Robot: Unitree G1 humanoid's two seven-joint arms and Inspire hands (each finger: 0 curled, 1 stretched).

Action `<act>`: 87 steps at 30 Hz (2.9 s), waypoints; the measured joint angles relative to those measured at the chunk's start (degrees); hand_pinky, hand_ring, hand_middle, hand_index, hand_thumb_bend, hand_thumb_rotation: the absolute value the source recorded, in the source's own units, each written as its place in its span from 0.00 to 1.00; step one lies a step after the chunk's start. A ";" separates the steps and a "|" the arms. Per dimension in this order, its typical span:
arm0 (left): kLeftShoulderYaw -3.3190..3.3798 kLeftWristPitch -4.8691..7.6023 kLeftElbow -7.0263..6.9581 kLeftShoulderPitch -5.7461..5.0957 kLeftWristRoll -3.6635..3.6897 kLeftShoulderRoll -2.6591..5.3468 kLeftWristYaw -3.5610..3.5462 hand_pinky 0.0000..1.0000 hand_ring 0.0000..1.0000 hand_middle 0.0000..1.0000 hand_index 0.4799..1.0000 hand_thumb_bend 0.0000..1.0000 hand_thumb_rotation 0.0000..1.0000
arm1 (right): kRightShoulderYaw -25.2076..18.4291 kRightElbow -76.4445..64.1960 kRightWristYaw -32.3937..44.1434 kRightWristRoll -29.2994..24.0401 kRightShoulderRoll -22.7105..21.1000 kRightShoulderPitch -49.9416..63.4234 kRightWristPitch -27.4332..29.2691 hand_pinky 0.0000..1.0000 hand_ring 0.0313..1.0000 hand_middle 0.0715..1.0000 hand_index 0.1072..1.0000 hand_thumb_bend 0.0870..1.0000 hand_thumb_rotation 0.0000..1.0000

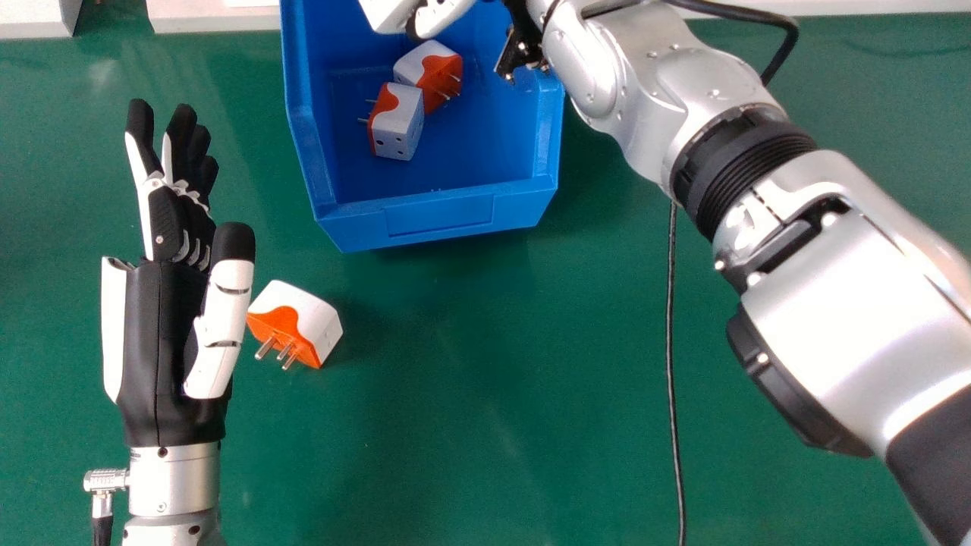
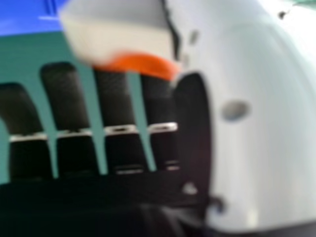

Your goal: Pick all objects and put in blue box

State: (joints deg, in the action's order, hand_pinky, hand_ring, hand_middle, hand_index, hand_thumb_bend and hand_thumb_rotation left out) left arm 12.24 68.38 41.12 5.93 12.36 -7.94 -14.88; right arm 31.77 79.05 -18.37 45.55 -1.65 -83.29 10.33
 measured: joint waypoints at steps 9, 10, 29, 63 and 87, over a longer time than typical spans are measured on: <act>0.02 0.11 0.00 -0.03 -0.11 0.08 0.18 1.00 1.00 1.00 0.93 0.40 0.77 | 0.30 0.42 2.32 0.18 1.22 -0.12 -1.07 0.34 0.36 0.44 0.48 0.47 0.00; 0.02 0.11 0.00 -0.05 -0.16 0.09 0.20 1.00 1.00 1.00 0.93 0.40 0.77 | -0.07 0.43 3.21 -0.23 1.42 -0.12 -1.08 0.35 0.36 0.44 0.49 0.47 0.00; 0.39 0.12 0.23 0.03 0.10 -0.25 -0.09 1.00 1.00 1.00 0.93 0.40 0.77 | -2.94 0.43 12.07 -2.87 1.56 -0.69 -2.30 0.64 0.74 0.80 0.81 0.94 0.16; 9.97 -1.66 -5.20 -2.16 -11.00 -2.58 14.90 1.00 1.00 1.00 0.97 0.78 0.92 | -4.71 -32.62 19.85 -11.15 -7.02 31.26 29.60 0.61 0.74 0.80 0.81 0.94 0.13; 7.71 -1.56 -4.53 -2.61 -9.82 -2.81 14.90 1.00 1.00 1.00 0.96 0.75 0.94 | 5.00 -25.91 18.11 1.60 -1.25 21.19 31.45 0.66 0.79 0.82 0.81 0.98 0.20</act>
State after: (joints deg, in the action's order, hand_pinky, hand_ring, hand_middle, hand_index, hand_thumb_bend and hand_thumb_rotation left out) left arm 19.94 66.82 36.59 3.32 2.54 -10.74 0.02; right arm 36.77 53.14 -0.26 47.15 -2.90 -62.10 41.78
